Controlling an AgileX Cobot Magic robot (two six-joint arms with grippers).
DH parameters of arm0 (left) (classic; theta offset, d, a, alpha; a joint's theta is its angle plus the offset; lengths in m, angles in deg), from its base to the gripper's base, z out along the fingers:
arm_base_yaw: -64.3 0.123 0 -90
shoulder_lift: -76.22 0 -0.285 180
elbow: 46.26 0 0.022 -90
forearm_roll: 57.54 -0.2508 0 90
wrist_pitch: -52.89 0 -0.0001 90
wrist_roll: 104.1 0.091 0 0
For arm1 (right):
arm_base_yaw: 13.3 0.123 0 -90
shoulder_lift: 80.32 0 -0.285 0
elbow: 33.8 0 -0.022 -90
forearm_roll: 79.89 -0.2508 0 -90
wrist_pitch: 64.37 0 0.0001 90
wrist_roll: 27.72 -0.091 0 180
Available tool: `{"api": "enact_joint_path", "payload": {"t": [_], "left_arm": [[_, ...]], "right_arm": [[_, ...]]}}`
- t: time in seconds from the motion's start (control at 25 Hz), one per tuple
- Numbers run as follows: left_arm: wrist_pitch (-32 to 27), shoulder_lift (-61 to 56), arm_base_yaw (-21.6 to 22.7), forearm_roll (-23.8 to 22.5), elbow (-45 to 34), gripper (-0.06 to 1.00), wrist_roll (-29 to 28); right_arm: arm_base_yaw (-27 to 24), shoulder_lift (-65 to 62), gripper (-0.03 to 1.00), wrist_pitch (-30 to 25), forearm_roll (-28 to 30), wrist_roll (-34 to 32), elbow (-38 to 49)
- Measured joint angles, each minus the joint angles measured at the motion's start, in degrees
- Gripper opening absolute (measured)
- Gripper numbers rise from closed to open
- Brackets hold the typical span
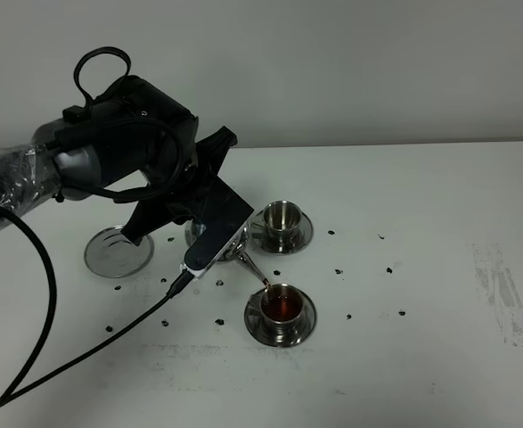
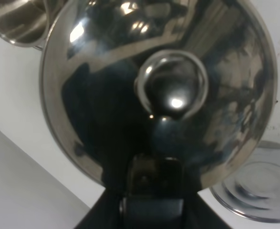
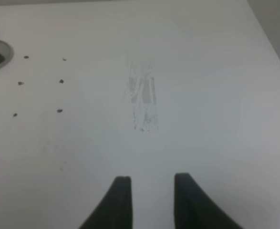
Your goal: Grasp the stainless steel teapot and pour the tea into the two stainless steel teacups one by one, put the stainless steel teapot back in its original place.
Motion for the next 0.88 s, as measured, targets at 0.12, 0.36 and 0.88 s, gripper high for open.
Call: {"api": "enact_joint_path", "payload": {"t": [0.12,0.36,0.88], "left_arm": [[0.0,0.0,-0.2,-0.1,0.0,0.22,0.0],[0.2,0.0,-0.2,-0.1,0.0,0.22,0.0],[0.2,0.0,-1.1,-1.9,0.0,0.22,0.0]], "right_arm": [[0.0,0.0,0.21,0.0,0.0,0.0,0.0],[0.0,0.0,0.21,0.0,0.0,0.0,0.0],[0.0,0.0,0.21,0.0,0.0,0.0,0.0]]}}
